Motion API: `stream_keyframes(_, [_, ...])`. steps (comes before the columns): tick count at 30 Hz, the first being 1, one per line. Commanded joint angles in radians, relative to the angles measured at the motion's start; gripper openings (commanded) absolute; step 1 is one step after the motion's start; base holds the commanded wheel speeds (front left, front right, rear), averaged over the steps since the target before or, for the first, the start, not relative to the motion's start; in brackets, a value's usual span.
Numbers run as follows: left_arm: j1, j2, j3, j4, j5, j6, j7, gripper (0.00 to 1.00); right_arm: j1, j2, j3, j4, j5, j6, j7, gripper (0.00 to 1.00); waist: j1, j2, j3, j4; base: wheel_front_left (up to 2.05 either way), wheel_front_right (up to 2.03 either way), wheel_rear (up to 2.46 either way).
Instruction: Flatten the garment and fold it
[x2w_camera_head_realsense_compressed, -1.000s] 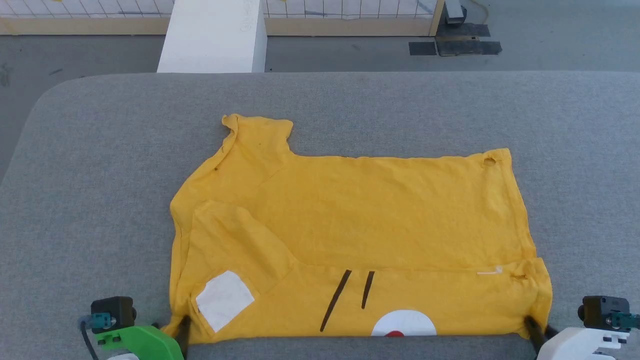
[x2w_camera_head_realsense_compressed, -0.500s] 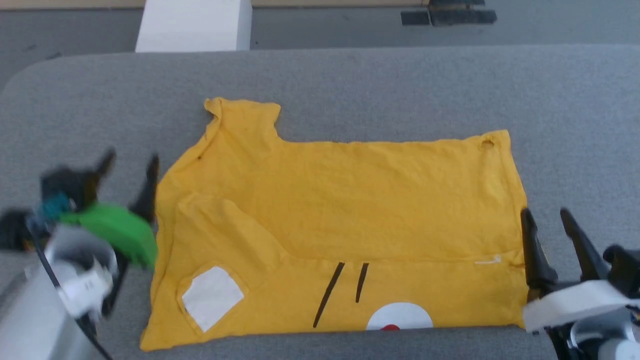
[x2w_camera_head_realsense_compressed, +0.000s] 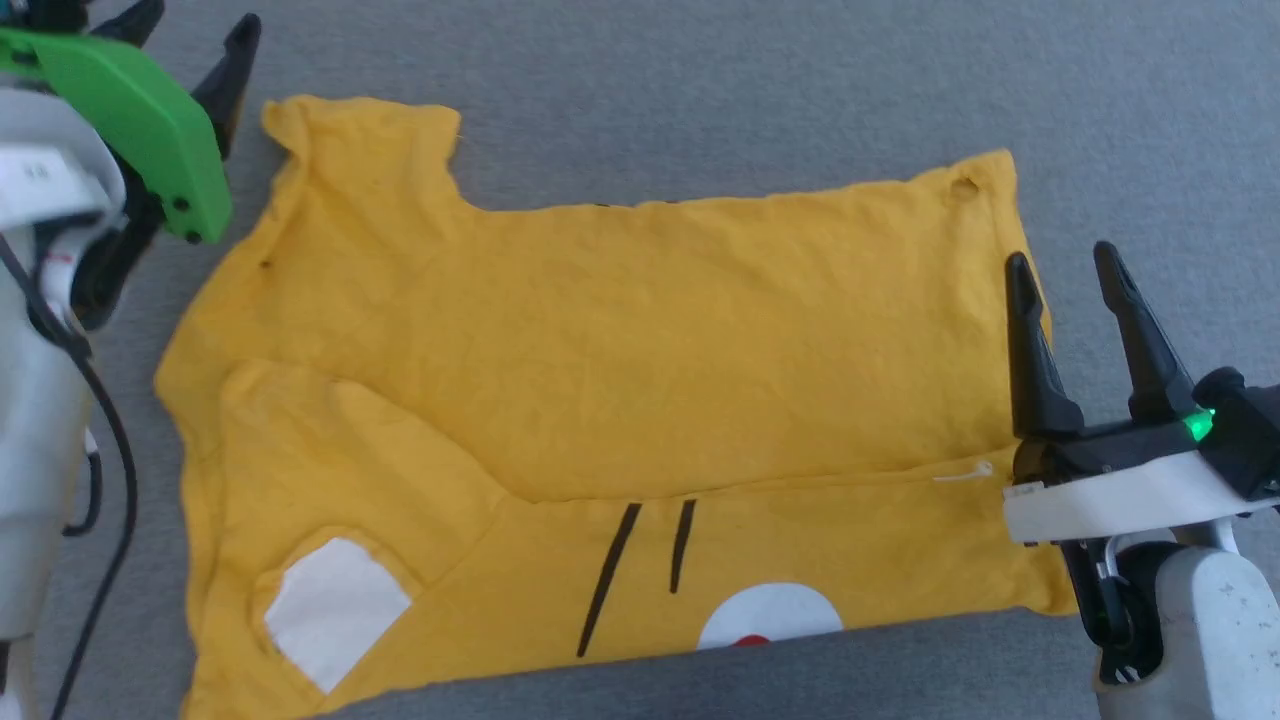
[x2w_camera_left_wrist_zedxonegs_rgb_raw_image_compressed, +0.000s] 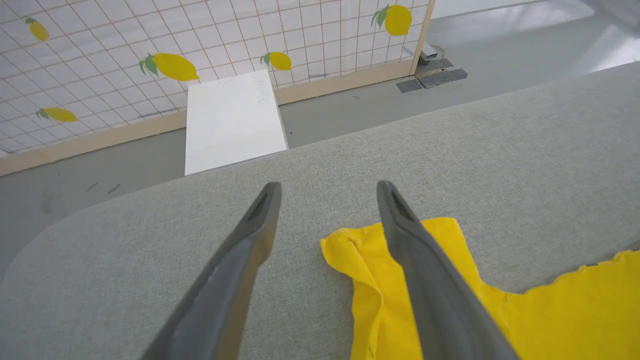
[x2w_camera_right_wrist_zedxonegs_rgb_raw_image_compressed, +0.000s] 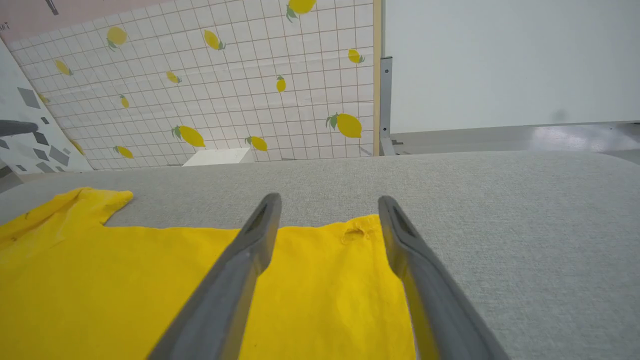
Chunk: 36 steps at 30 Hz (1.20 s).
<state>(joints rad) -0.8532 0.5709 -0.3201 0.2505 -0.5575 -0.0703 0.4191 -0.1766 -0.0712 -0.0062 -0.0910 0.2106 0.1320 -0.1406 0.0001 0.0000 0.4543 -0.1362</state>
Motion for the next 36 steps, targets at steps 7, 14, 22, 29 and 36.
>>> stream_keyframes(7, [-0.091, 0.029, -0.03, 0.091, -0.048, 0.052, 0.299, 1.0, -0.044, 0.009, 0.022, 0.008, 0.006, -0.001, -0.026, 1.0, -0.0001, 0.0, 0.109, -0.12, 0.0, 0.0, 0.0])
stream_keyframes(14, [-0.094, 0.108, -0.066, 0.092, 0.007, 0.166, 0.537, 1.0, -0.047, 0.014, 0.034, 0.02, 0.011, -0.001, -0.031, 1.0, -0.0001, 0.0, 0.124, -0.142, 0.0, 0.0, 0.0])
stream_keyframes(22, [-0.064, 0.125, -0.062, 0.011, 0.001, 0.162, 0.507, 0.0, -0.107, 0.005, 0.047, 0.03, -0.014, -0.001, 0.007, 1.0, -0.0001, 0.0, 0.125, -0.141, 0.0, 0.0, 0.0])
stream_keyframes(29, [-0.061, 0.115, -0.073, -0.002, -0.009, 0.146, 0.494, 0.0, -0.319, -0.014, 0.028, 0.088, -0.034, -0.001, 0.22, 1.0, -0.0001, 0.0, 0.127, -0.124, 0.0, 0.0, 0.0])
stream_keyframes(36, [-0.082, 0.09, -0.093, -0.013, -0.012, 0.132, 0.488, 0.0, -0.535, -0.006, -0.034, 0.287, -0.036, -0.001, 0.648, 1.0, -0.0001, 0.0, 0.137, -0.089, 0.0, 0.0, 0.0])
